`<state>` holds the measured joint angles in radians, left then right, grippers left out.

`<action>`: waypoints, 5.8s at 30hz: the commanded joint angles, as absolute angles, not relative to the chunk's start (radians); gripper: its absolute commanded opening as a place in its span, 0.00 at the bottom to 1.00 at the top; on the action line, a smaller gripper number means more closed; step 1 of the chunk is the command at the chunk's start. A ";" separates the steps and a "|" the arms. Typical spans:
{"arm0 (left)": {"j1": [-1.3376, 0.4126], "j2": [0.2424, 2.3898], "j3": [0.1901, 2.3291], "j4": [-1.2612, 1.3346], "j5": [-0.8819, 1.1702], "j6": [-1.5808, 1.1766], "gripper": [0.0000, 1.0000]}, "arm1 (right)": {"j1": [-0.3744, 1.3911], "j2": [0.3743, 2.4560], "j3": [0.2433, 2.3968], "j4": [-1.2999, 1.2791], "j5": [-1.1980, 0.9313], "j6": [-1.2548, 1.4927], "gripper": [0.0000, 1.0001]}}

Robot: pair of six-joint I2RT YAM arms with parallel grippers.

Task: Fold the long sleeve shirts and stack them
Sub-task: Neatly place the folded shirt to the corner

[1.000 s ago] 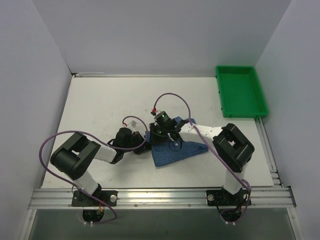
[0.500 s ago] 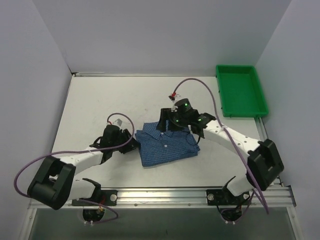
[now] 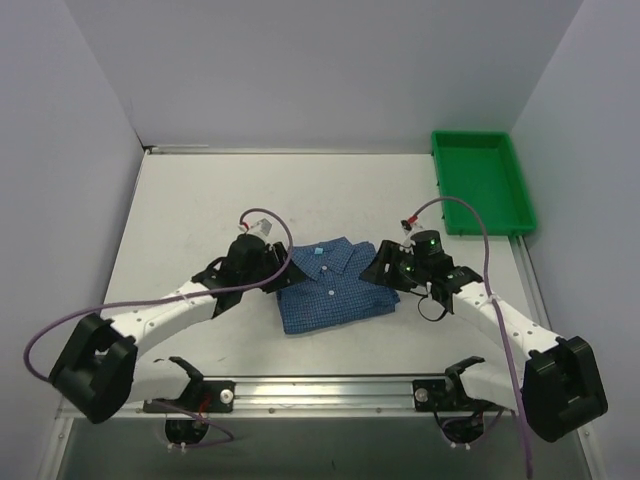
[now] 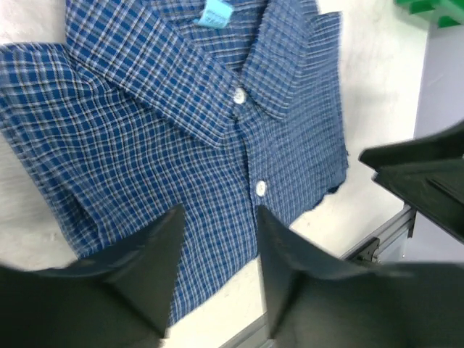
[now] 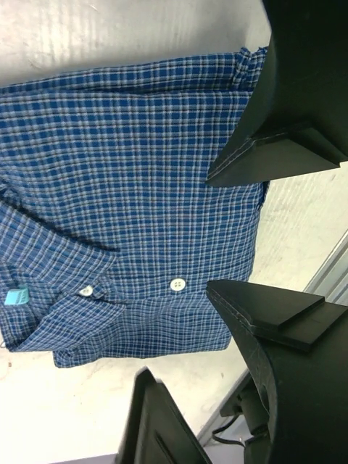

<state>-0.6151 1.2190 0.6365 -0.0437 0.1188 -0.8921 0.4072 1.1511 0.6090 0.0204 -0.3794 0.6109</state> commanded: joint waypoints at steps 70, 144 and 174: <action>-0.845 1.416 0.554 0.097 0.097 -0.962 0.91 | 0.584 1.152 0.847 -0.314 -0.086 0.410 0.70; 0.084 0.893 0.652 -0.503 0.416 -0.443 0.97 | 0.502 1.425 0.866 -0.630 0.140 0.501 0.32; 0.086 0.893 0.649 -0.497 0.423 -0.440 0.97 | 0.144 1.048 0.667 -0.689 0.193 0.713 0.18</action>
